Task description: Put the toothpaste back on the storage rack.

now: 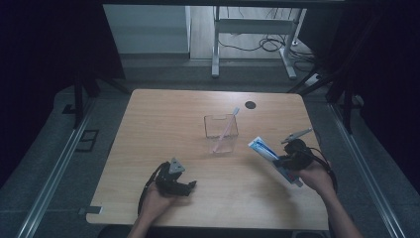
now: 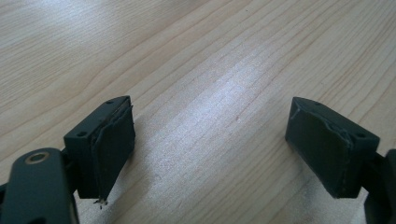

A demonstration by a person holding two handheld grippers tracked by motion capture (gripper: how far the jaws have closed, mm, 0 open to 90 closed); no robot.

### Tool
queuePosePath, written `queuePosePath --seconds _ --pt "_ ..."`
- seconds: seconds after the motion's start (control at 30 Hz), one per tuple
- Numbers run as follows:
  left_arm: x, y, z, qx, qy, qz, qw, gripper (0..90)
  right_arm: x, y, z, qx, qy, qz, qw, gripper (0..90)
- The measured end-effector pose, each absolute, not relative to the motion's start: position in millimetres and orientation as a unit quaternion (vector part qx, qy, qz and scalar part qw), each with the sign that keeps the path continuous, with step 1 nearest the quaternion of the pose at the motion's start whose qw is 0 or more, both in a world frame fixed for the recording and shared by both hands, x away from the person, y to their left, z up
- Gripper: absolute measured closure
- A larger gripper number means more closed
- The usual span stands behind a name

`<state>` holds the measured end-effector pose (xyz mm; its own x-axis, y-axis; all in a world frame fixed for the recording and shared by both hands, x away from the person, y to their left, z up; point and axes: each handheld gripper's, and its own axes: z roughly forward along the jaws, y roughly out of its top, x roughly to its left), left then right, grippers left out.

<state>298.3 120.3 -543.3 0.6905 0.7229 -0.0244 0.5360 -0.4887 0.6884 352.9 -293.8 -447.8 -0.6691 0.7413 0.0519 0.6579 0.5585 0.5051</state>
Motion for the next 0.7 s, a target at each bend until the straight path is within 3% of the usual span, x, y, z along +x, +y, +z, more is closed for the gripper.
queuePosePath --seconds 0.7 --pt "299 120 -543 0.852 0.368 0.137 0.346 15.9 361 -281 -399 0.397 0.863 0.297 0.095 74.1"
